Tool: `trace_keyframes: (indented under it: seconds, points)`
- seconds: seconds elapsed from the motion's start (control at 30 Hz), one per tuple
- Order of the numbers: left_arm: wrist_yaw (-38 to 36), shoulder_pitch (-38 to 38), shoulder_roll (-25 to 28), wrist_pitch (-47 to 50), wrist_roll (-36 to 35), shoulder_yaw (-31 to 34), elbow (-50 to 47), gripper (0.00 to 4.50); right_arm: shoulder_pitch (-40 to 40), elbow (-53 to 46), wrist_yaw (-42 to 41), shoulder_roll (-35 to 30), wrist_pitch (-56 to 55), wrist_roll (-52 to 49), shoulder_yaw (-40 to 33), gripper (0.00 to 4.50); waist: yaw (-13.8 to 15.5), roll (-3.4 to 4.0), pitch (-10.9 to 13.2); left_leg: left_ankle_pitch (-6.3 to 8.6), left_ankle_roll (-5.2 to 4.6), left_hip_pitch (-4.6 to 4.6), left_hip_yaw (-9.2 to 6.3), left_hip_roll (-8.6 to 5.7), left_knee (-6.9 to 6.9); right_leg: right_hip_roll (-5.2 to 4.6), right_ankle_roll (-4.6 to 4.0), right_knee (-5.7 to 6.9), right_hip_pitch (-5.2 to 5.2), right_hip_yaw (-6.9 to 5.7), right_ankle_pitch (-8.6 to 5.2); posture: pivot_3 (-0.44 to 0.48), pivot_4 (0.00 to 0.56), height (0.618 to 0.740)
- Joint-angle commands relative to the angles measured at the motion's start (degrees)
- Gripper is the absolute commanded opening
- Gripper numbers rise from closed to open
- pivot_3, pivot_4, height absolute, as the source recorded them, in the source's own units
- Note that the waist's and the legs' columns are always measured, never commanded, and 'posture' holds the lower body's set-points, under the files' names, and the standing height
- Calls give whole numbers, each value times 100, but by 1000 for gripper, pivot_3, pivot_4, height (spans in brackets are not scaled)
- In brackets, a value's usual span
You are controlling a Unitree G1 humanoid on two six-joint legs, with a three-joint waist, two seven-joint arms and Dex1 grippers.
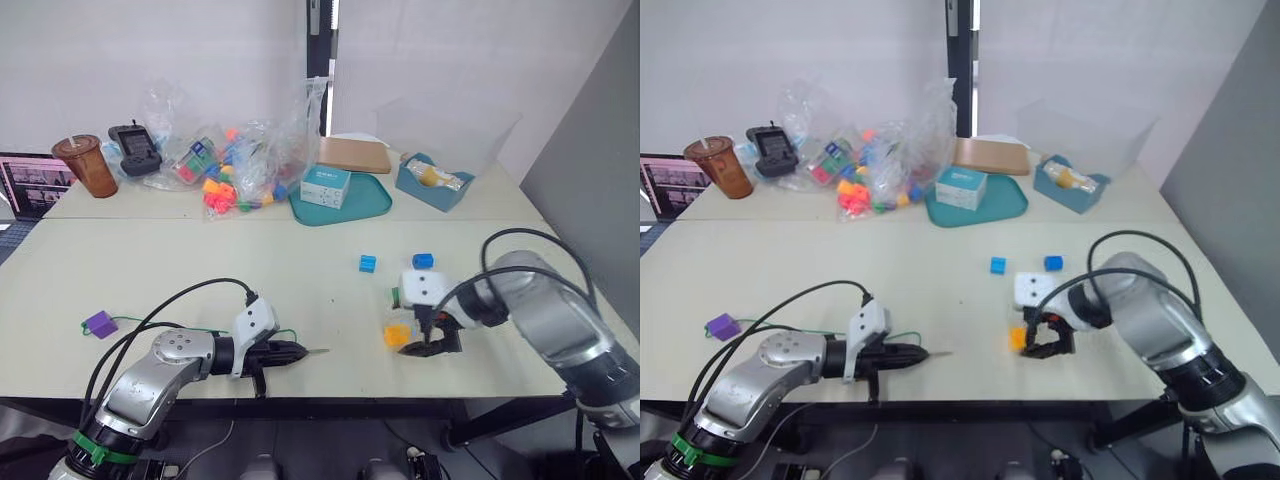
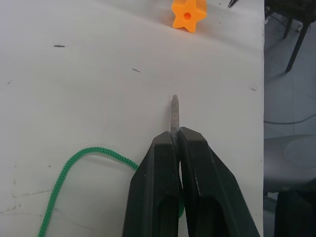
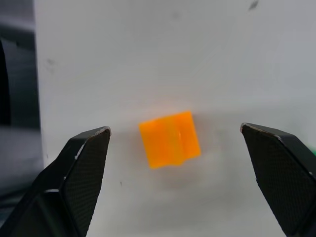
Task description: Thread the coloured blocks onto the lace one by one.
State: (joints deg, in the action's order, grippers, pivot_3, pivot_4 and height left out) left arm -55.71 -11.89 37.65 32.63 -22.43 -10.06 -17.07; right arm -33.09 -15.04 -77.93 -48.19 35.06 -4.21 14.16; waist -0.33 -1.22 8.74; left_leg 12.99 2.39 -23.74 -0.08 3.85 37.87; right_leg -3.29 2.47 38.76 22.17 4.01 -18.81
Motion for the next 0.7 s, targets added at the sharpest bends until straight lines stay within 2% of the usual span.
trace_keyframes:
  seconds: [0.03, 0.27, 0.5, 0.7]
  points:
    - [-25, -16, 2, -86, -50, 69, -145, 0, 362, 310, 204, 336, -490, -829, -935, 4437, -9, -1, 0, 0, 0, 0, 1, 0, 0, 0, 0, 1, 0, 1, 0, 0, 150, 740]
    - [-89, -67, 29, -83, -53, 54, -95, 0, 890, 1357, -17, 654, -1422, -1315, -1149, 4437, -23, -1, 1, 0, 0, 1, 3, -2, 0, -2, 0, 1, -1, 2, 0, 0, 150, 740]
    - [-127, -63, 96, -20, -67, 82, -154, 0, 750, 2506, 105, 1005, -2743, -797, -718, 4437, -46, 0, 1, 0, 0, 3, 3, 0, 0, 0, 0, 2, -1, 2, 0, 0, 150, 740]
    - [-82, 12, 159, 39, -101, 152, -257, 0, 797, 2816, 114, 1121, -3035, -764, -587, 4437, -30, 0, 1, 0, 1, 2, 5, -1, 0, -2, 0, 2, -1, 3, 0, 0, 150, 740]
